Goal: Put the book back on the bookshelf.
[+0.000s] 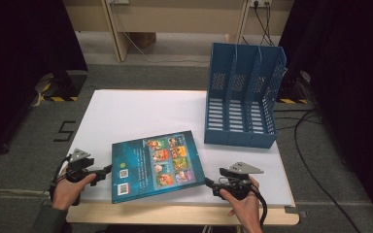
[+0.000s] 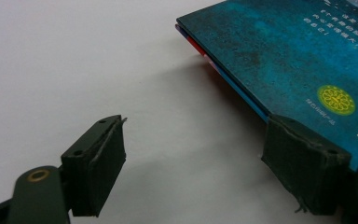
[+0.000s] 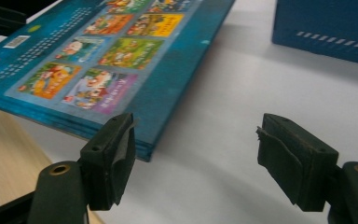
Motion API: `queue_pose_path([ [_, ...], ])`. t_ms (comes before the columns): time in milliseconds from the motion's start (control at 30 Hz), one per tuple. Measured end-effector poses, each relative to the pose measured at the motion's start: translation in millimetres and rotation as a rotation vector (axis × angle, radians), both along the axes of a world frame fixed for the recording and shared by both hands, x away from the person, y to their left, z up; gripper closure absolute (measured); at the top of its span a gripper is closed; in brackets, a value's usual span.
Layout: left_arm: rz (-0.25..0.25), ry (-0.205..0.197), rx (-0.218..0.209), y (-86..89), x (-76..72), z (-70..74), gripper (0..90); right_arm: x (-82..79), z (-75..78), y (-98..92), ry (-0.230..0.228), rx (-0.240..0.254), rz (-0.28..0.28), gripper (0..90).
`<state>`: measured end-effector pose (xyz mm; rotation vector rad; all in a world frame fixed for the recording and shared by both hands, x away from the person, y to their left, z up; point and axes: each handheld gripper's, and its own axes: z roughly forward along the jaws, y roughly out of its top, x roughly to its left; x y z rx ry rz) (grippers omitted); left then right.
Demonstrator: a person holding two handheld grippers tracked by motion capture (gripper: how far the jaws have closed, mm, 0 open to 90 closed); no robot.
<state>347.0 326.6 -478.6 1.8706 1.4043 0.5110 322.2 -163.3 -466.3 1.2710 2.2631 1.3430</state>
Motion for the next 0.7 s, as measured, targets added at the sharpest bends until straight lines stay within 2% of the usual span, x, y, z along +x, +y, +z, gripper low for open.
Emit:
queue_pose_path([
  [67,0.000,-0.006,0.009,-1.2,-1.1,0.4,20.3,-0.8,-0.1,2.5,0.006,0.006,0.004,27.9],
  [100,0.001,-0.007,0.009,-2.1,-2.2,0.6,22.2,-1.5,-0.7,7.6,0.015,0.009,0.024,27.5],
  [300,-0.007,-0.006,0.003,-4.8,-3.6,0.8,25.9,-0.8,-5.4,17.4,0.039,0.016,0.056,27.4],
  [333,-0.022,-0.008,0.015,-8.3,-5.0,1.5,26.1,0.4,-7.8,20.1,0.059,0.024,0.068,27.4],
  [433,-0.039,-0.013,0.022,-12.1,-6.1,2.1,26.1,0.7,-10.5,22.9,0.078,0.018,0.074,27.4],
  [500,-0.046,-0.017,0.019,-15.2,-6.8,1.6,26.0,1.5,-10.9,22.9,0.072,0.012,0.079,27.4],
  [633,-0.050,-0.019,0.015,-18.0,-7.1,1.0,25.9,4.4,-12.6,22.5,0.090,0.027,0.074,27.0],
  [700,-0.054,-0.018,0.014,-18.8,-7.5,0.8,25.9,5.8,-14.8,22.6,0.114,0.040,0.081,26.7],
])
